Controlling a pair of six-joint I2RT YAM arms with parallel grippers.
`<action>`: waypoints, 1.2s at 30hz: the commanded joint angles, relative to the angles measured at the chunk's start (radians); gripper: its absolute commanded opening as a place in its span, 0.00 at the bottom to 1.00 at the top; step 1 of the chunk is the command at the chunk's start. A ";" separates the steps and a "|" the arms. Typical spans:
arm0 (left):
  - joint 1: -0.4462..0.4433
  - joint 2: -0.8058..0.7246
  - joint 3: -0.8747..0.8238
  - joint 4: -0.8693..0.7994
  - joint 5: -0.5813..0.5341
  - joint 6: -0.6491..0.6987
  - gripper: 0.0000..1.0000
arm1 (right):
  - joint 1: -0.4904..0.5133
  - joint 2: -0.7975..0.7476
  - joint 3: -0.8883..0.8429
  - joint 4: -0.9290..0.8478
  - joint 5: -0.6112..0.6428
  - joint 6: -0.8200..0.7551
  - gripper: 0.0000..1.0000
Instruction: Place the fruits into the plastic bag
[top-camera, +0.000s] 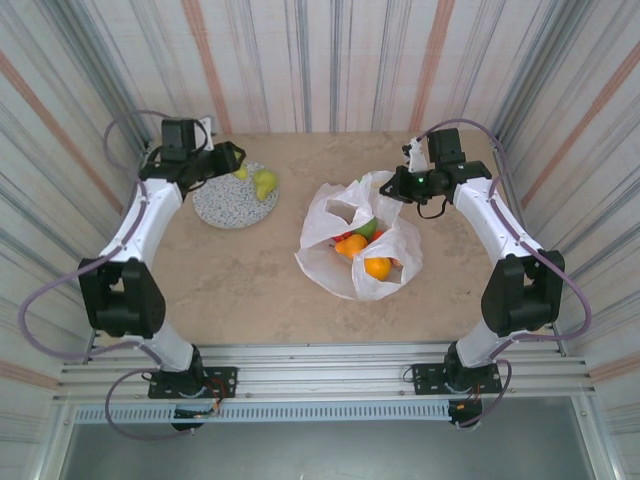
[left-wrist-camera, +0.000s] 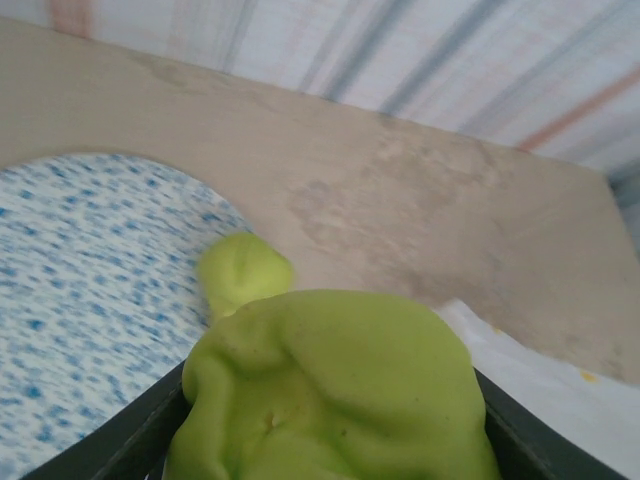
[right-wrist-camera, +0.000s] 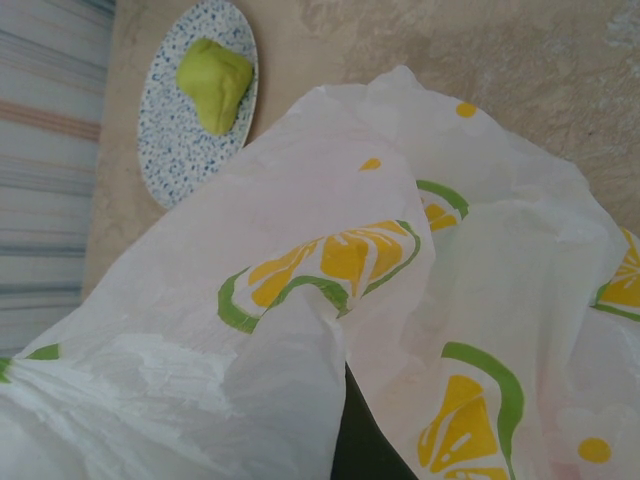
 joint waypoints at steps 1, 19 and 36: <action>-0.096 -0.126 -0.091 0.052 0.037 -0.028 0.51 | 0.004 0.001 0.006 0.005 0.003 0.011 0.00; -0.752 -0.284 -0.309 0.080 -0.189 0.195 0.51 | 0.027 0.032 0.028 0.020 -0.004 0.025 0.00; -0.823 0.134 -0.129 0.120 -0.282 0.404 0.54 | 0.026 0.029 0.028 0.006 0.006 0.020 0.00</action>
